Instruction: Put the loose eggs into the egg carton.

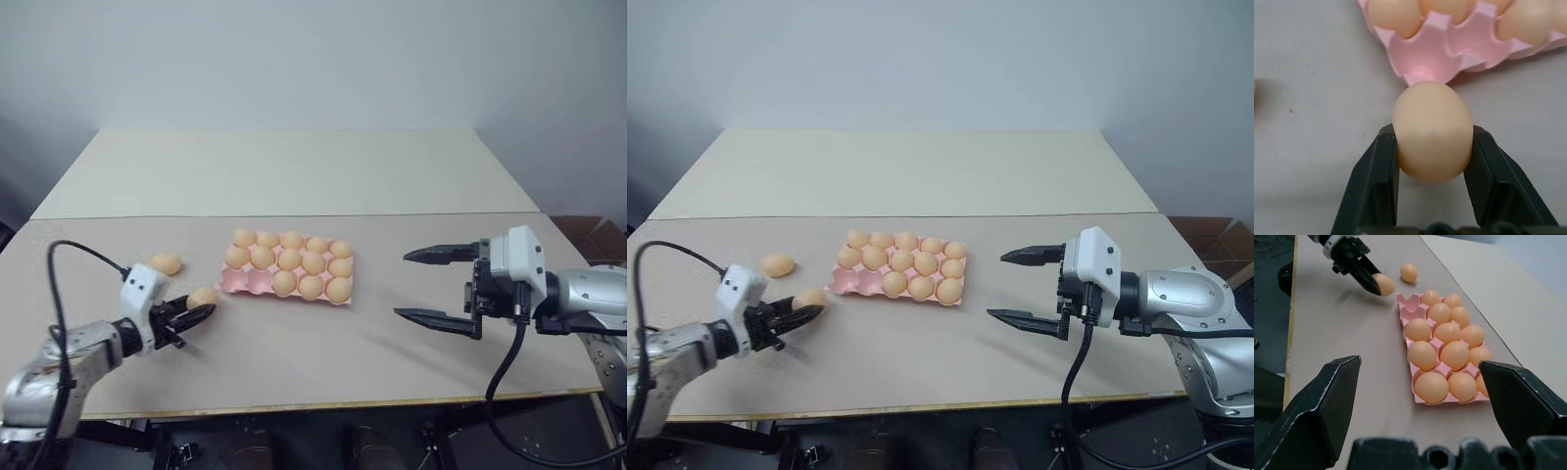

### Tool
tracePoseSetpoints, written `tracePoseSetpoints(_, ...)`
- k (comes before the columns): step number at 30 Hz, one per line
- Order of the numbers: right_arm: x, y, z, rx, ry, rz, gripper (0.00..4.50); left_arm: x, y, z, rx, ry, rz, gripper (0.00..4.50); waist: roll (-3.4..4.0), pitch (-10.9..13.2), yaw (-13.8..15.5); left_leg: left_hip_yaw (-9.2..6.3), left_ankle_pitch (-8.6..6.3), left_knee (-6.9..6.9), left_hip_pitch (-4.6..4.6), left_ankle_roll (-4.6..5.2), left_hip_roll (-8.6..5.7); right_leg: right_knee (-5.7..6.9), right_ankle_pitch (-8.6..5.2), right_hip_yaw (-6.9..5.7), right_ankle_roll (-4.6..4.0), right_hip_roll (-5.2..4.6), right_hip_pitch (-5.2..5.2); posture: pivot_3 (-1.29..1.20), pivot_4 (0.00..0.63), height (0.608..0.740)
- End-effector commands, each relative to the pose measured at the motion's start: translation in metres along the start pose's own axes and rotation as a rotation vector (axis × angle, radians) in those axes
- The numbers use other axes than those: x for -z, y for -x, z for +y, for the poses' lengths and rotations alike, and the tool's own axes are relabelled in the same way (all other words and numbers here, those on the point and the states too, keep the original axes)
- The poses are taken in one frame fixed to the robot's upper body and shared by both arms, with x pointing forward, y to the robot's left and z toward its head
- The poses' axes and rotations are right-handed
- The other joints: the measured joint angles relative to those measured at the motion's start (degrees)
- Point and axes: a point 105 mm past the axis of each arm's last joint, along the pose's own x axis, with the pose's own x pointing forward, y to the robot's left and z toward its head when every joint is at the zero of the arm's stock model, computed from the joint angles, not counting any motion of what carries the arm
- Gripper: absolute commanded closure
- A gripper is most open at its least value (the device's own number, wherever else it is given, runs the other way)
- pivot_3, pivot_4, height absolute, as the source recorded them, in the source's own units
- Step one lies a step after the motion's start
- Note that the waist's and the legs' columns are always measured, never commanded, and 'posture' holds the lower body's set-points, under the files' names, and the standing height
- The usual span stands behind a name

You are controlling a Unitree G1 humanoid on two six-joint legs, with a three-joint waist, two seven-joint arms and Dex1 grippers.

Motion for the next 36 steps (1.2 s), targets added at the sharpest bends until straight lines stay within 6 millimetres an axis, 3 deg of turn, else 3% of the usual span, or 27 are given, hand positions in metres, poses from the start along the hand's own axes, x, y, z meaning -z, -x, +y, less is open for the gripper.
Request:
tracePoseSetpoints(1, -0.009, 0.0, 0.003, 0.006, 0.039, -0.032, 0.0, -0.035, 0.019, -0.018, 0.148, -0.09, -0.093, 2.76, 0.01, 0.0, 0.1, 0.0, 0.0, 0.0, 0.01, 0.0, -0.01, 0.0, -0.07, -0.01, -0.12, -0.01, 0.0, 0.0, 0.15, 0.74)
tracePoseSetpoints(3, -0.009, -0.002, 0.003, 0.006, 0.038, -0.036, 0.0, -0.051, 0.013, -0.024, 0.197, -0.125, -0.133, 2.76, 0.01, 0.0, 0.6, 0.0, 0.0, 0.02, 0.04, 0.0, -0.02, 0.02, -0.17, -0.01, -0.28, -0.04, 0.03, 0.0, 0.15, 0.74)
tracePoseSetpoints(7, -0.009, -0.004, 0.003, 0.012, 0.046, -0.041, 0.0, -0.071, -0.022, -0.033, 0.263, -0.175, -0.188, 2.76, -0.02, 0.0, 1.5, -0.09, 0.0, 0.13, 0.22, 0.0, -0.06, -0.06, -0.15, -0.16, -0.23, -0.06, 0.43, 0.0, 0.15, 0.74)
tracePoseSetpoints(13, -0.014, -0.002, 0.003, 0.019, 0.06, -0.047, 0.0, -0.067, -0.07, -0.025, 0.261, -0.262, -0.099, 2.76, -0.04, 0.0, 0.9, -0.08, 0.0, 0.1, 0.13, 0.01, -0.1, -0.2, 0.09, -0.08, 0.18, 0.01, 0.43, 0.0, 0.15, 0.74)
tracePoseSetpoints(17, -0.015, -0.002, 0.004, 0.03, 0.063, -0.048, 0.0, -0.064, -0.082, -0.016, 0.242, -0.303, -0.069, 2.76, -0.04, 0.0, 0.3, -0.11, 0.0, 0.09, 0.11, 0.01, -0.08, -0.19, 0.09, -0.07, 0.19, 0.05, 0.4, 0.0, 0.15, 0.74)
tracePoseSetpoints(19, -0.015, -0.002, 0.005, 0.035, 0.062, -0.05, 0.0, -0.07, -0.083, -0.021, 0.279, -0.289, -0.117, 2.76, -0.04, 0.0, 0.2, -0.1, 0.0, 0.09, 0.11, 0.01, -0.07, -0.19, 0.09, -0.06, 0.19, 0.04, 0.39, 0.0, 0.15, 0.74)
tracePoseSetpoints(20, -0.015, -0.002, 0.005, 0.038, 0.061, -0.05, 0.0, -0.071, -0.083, -0.022, 0.291, -0.287, -0.121, 2.52, -0.04, 0.0, 0.3, -0.11, 0.0, 0.1, 0.1, 0.01, -0.06, -0.17, 0.09, -0.07, 0.19, 0.03, 0.39, 0.0, 0.15, 0.74)
tracePoseSetpoints(25, -0.014, -0.003, 0.003, 0.043, 0.06, -0.051, 0.0, -0.075, -0.079, -0.028, 0.345, -0.294, -0.148, 1.01, -0.04, 0.0, 0.4, -0.11, 0.0, 0.13, 0.11, 0.02, -0.08, -0.17, 0.09, -0.07, 0.19, 0.01, 0.41, 0.0, 0.15, 0.74)
tracePoseSetpoints(28, -0.014, -0.004, 0.002, 0.04, 0.06, -0.056, 0.0, -0.083, -0.067, -0.021, 0.307, -0.301, -0.173, 0.06, -0.04, 0.0, 0.3, -0.11, 0.01, 0.12, 0.11, 0.02, -0.07, -0.17, 0.09, -0.07, 0.19, 0.01, 0.41, 0.0, 0.15, 0.74)
tracePoseSetpoints(36, -0.012, -0.004, -0.003, 0.034, 0.062, -0.061, 0.0, -0.084, -0.001, 0.004, 0.167, -0.343, -0.185, 0.03, -0.04, 0.0, -0.2, -0.11, 0.0, 0.09, 0.13, 0.02, -0.03, -0.15, 0.09, -0.08, 0.19, 0.01, 0.38, 0.0, 0.15, 0.74)
